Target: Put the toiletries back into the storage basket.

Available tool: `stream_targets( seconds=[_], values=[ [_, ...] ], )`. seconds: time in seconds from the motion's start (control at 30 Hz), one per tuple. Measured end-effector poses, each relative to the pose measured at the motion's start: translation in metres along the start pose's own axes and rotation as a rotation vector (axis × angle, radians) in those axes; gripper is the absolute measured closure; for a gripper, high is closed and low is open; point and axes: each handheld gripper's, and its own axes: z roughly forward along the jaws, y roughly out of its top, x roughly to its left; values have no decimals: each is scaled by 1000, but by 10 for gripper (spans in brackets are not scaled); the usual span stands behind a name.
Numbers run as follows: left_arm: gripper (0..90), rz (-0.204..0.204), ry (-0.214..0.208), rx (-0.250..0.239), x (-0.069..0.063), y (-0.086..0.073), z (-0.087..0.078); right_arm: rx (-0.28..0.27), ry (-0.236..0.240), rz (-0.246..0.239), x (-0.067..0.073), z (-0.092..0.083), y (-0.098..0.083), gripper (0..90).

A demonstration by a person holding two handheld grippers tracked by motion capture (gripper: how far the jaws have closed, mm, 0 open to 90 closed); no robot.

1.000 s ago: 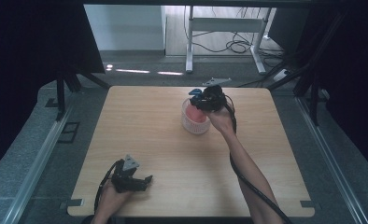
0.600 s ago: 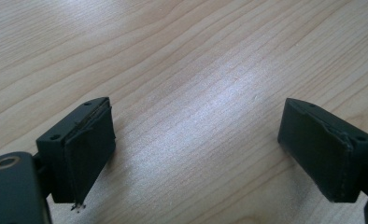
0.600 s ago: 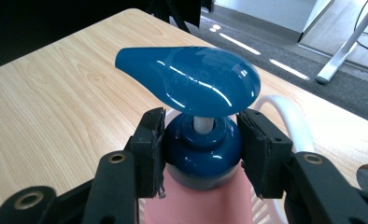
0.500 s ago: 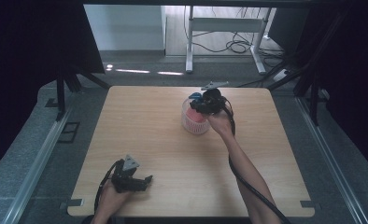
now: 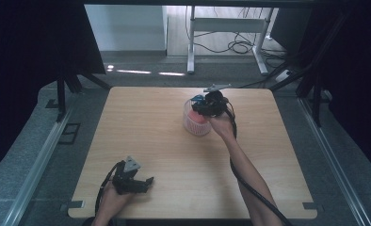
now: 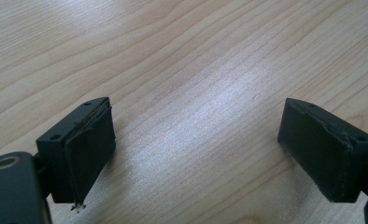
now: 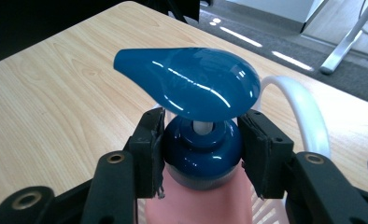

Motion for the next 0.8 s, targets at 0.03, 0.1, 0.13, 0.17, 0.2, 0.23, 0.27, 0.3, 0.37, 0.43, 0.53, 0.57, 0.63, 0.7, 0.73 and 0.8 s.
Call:
stream_targets(
  seconds=[0.03,0.1,0.13,0.17,0.2,0.23,0.27,0.3,0.37,0.43,0.53,0.57,0.63,0.7,0.73,0.8],
  values=[
    [106,0,0,0,0,0,0,2,1,-2,0,0,0,513],
    [106,0,0,0,0,0,0,5,9,-3,0,-1,0,508],
    [106,0,0,0,0,0,0,6,11,-5,0,-1,-1,505],
    [106,0,0,0,0,0,0,7,12,-6,0,-1,-1,500],
    [106,1,1,1,0,0,0,6,14,-5,0,-1,-1,488],
    [106,0,0,0,0,0,0,7,13,-6,0,-1,-1,483],
    [106,1,0,0,0,0,0,7,11,-9,0,-1,-1,476],
    [106,0,0,0,0,0,0,6,10,-9,0,-2,-1,466],
    [106,0,0,0,0,0,0,2,9,-10,-1,-3,-1,445],
    [106,0,0,0,0,0,0,1,7,-14,-1,-5,-1,430],
    [106,0,-1,-1,0,0,0,-6,9,-23,-2,-7,-1,397],
    [106,0,-1,-1,0,0,0,-6,9,-23,-2,-7,-1,397],
    [106,0,-1,-1,0,0,0,-7,11,-30,-2,-9,-2,381],
    [106,0,0,-1,0,0,0,-6,13,-36,-1,-10,-2,361],
    [106,0,-1,-1,0,0,0,-11,13,-38,-1,-10,-2,345],
    [106,0,-1,0,0,0,0,-12,14,-40,-1,-12,-1,330]
  ],
)
